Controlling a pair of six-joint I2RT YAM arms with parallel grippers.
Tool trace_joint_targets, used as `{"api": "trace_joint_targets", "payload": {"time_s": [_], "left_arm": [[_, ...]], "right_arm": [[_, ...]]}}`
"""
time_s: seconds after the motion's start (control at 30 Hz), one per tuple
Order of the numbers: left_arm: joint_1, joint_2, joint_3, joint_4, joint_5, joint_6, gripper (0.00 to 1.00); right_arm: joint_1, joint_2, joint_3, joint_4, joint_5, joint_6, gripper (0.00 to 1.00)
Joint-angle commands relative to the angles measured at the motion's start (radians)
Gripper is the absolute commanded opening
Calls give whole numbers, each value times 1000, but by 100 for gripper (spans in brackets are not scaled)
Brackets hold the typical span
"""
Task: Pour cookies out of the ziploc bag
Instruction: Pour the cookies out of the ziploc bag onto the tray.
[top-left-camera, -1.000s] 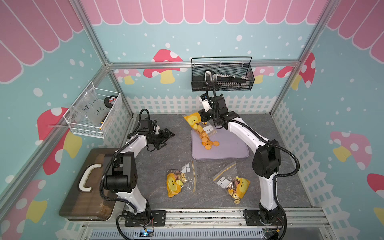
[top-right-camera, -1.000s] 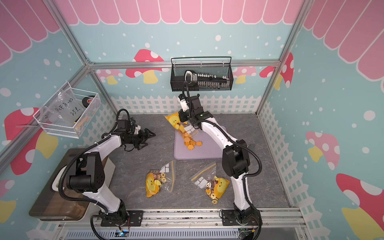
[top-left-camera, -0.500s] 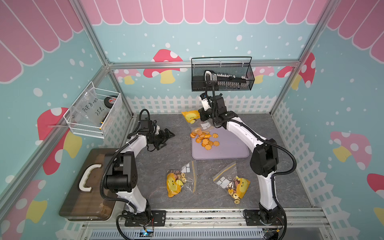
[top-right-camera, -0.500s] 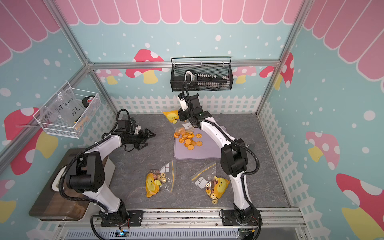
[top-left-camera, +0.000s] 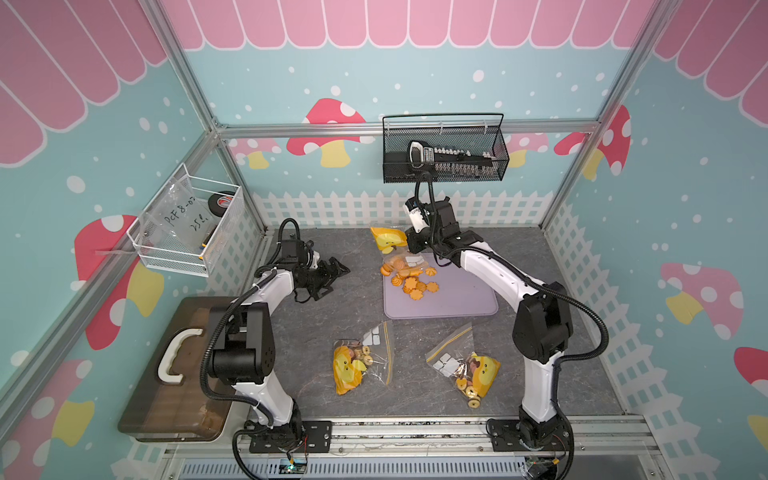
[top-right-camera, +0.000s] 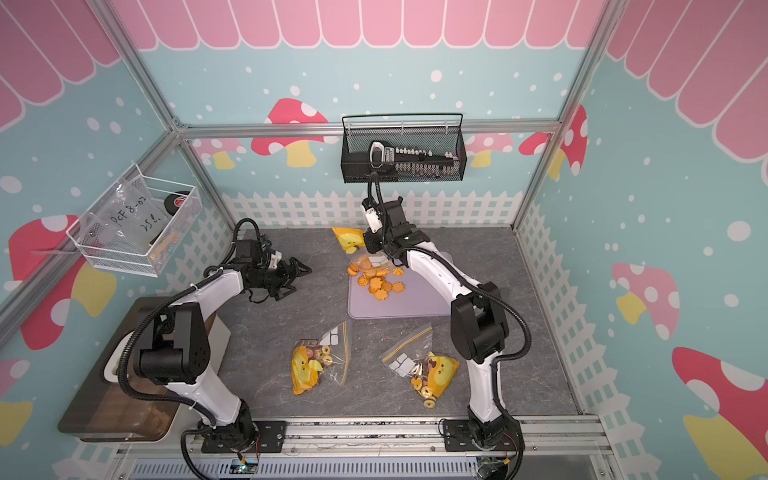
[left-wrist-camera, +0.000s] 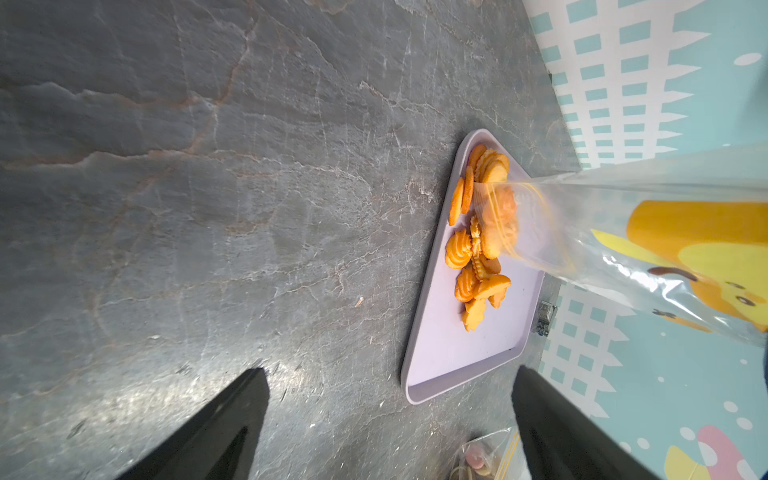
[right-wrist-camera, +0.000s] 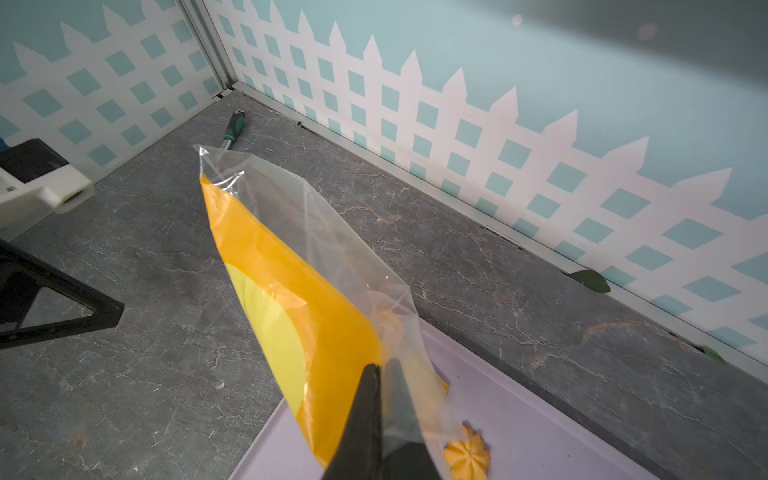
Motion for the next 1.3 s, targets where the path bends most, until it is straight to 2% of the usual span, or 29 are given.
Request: {"api": "trace_joint_targets", "payload": {"time_s": [0.0, 0.2, 0.37, 0.5, 0.6, 0.8, 1.03, 1.27], "left_arm": [[3, 14, 19, 11, 7, -4, 96], [2, 13, 18, 11, 8, -4, 96], [4, 9, 18, 11, 6, -2, 96], [4, 9, 16, 12, 7, -1, 97], [3, 7, 11, 11, 4, 1, 97], [5, -1, 10, 11, 3, 1, 97], [27, -54, 3, 5, -13, 4, 97], [30, -223, 67, -115, -161, 76, 98]], "right_arm": [[-19, -54, -28, 0, 19, -27, 0], [-32, -141, -54, -35, 50, -48, 0], [-36, -218, -141, -12, 53, -29, 0], [-38, -225, -158, -55, 22, -8, 0], [-38, -306, -277, 71, 32, 23, 0], [-38, -288, -224, 2, -4, 25, 0], [-14, -279, -181, 47, -115, 159, 0], [90, -138, -4, 63, -154, 293, 0]]}}
